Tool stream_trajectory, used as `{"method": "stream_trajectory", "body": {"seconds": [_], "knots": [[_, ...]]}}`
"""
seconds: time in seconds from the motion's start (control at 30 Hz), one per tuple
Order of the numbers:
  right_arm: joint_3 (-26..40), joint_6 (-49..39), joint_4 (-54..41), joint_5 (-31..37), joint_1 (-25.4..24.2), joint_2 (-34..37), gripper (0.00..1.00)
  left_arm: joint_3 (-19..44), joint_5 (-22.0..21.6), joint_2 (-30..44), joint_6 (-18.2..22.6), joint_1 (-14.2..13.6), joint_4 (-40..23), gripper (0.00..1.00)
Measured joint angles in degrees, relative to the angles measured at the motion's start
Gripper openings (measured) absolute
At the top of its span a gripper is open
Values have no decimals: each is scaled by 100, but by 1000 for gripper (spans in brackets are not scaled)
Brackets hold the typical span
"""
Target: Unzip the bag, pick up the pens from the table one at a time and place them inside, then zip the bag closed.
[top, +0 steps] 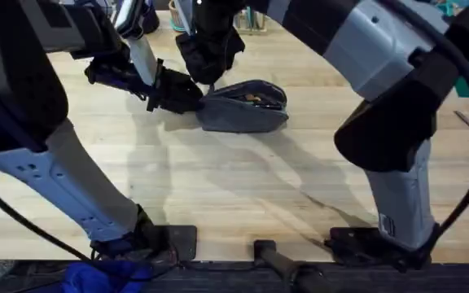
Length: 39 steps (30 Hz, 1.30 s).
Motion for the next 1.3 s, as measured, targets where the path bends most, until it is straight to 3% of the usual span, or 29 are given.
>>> {"method": "stream_trajectory", "body": {"seconds": [0.47,1.3], "knots": [[13,0,-425,20,-57,0,30,0,0,0,0,0,0,44],[22,-2,-1238,452,-1245,0,33,0,0,0,0,0,0,44]]}}
